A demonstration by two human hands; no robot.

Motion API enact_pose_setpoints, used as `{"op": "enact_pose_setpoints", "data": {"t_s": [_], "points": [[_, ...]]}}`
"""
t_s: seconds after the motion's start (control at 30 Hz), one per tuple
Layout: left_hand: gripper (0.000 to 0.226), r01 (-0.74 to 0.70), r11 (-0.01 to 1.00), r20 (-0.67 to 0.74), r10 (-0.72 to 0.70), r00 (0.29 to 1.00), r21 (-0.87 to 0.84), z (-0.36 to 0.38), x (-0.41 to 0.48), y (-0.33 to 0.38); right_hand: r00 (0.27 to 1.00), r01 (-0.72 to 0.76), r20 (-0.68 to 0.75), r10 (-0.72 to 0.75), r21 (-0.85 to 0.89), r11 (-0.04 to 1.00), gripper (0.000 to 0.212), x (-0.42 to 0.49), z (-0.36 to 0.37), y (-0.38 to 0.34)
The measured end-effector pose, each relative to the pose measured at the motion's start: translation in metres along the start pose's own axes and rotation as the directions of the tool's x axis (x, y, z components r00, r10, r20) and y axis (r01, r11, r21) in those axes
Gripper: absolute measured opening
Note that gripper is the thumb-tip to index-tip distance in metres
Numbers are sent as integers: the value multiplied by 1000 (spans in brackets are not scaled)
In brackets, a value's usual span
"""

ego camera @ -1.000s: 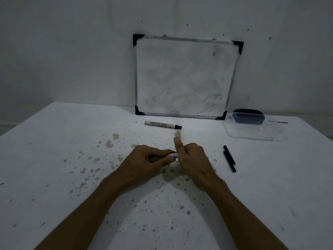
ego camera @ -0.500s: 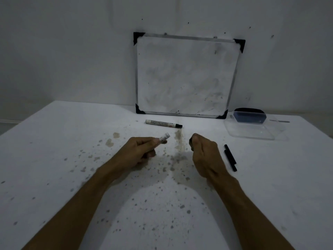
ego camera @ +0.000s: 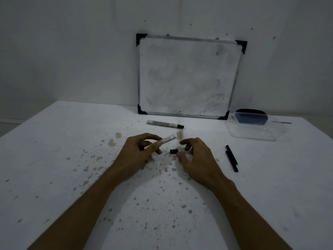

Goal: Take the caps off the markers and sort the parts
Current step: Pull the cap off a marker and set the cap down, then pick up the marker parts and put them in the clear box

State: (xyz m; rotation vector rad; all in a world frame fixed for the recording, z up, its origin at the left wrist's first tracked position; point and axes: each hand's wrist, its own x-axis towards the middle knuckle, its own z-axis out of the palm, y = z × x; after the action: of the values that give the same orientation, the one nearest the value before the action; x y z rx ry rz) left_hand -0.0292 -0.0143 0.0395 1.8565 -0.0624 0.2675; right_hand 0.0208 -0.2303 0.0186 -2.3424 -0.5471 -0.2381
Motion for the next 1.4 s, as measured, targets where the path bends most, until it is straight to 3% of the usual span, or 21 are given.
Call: {"op": "enact_pose_setpoints", "data": {"t_s": [0.13, 0.3, 0.37, 0.43, 0.5, 0.63, 0.7, 0.73, 0.8, 0.87, 0.93, 1.07, 1.17, 1.27, 1.4], "points": [[22, 14, 1000, 34, -13, 999, -28, -1, -3, 5, 998, -55, 40, 43, 401, 914, 35, -1, -13, -14], [38, 30, 996, 59, -26, 998, -82, 2, -4, 9, 996, -88, 66, 61, 579, 810, 22, -1, -17, -20], [54, 113, 967, 67, -100, 993, -230, -1, -1, 10, 988, -142, 59, 145, 733, 665, 22, 3, -17, -16], [62, 190, 897, 90, -168, 982, -399, 0, 1, 11, 964, -206, 105, 246, 878, 432, 22, 8, -18, -16], [58, 186, 868, 61, -178, 982, -460, 9, 0, 12, 947, -228, 137, 290, 925, 305, 22, 9, -15, -17], [38, 103, 854, -53, -151, 987, -510, 34, -3, 14, 942, -269, 175, 286, 902, 337, 21, 5, -4, -28], [32, 82, 870, -107, -152, 982, -486, 37, -4, 14, 933, -283, 195, 304, 917, 282, 32, 5, -3, -33], [29, 64, 884, -129, -139, 982, -462, 36, -4, 14, 917, -294, 223, 332, 938, 183, 41, 5, -5, -35], [25, 5, 909, -180, -88, 980, -417, 36, -4, 20, 874, -293, 317, 369, 948, -121, 59, 6, -10, -35], [23, -54, 930, -246, -40, 968, -363, 40, -6, 26, 853, -256, 361, 378, 919, -299, 67, 8, -13, -31], [20, -49, 959, -225, -16, 974, -280, 52, -13, 29, 851, -253, 374, 370, 908, -335, 71, 9, -11, -29], [19, -8, 999, -36, 7, 999, -45, 77, -27, 24, 852, -307, 404, 332, 901, -307, 75, 10, -2, -34], [20, -96, 995, -148, 89, 985, -39, 71, -21, 25, 870, -260, 387, 306, 887, -383, 75, 11, -1, -32], [23, -117, 987, -282, 83, 956, -108, 68, -18, 23, 869, -210, 365, 334, 883, -420, 73, 14, -1, -31], [20, 2, 999, -28, -3, 1000, -42, 74, -21, 14, 847, -239, 384, 366, 892, -383, 70, 13, 3, -31]]}}
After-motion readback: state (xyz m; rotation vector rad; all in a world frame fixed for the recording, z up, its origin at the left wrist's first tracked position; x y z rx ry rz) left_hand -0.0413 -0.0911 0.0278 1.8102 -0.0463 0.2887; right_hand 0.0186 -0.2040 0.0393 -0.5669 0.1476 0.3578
